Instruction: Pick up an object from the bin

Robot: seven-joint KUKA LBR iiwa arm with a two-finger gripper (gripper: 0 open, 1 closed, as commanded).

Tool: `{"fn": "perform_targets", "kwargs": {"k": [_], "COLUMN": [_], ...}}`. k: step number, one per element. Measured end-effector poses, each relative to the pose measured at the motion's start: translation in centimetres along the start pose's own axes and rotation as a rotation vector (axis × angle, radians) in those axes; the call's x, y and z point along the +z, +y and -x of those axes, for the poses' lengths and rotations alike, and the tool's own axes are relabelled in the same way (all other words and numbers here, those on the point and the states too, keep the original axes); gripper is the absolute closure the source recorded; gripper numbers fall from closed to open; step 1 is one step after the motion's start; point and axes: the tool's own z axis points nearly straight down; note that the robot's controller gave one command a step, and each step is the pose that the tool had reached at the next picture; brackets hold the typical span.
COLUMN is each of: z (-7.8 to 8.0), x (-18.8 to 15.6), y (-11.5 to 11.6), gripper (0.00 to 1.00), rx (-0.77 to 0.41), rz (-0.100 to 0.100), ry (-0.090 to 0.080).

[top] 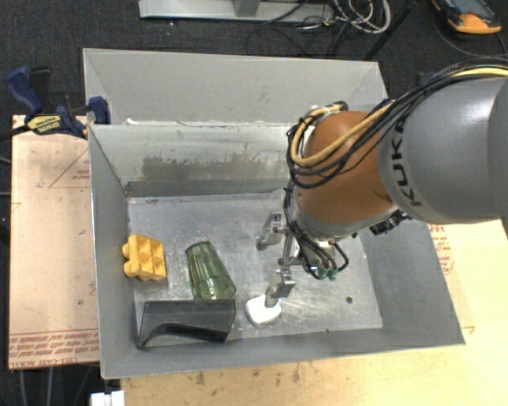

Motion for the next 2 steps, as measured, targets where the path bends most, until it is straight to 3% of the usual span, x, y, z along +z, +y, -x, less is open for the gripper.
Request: {"fn": "perform_targets", "kwargs": {"k": [1, 2], "z": [0.2, -3.1], "x": [-0.4, 6.2], "y": [0.0, -2.2], "gripper": [0.0, 1.0], "rx": [0.002, -0.545], "rz": [0.001, -0.001], "ry": [-0.008, -0.025]}}
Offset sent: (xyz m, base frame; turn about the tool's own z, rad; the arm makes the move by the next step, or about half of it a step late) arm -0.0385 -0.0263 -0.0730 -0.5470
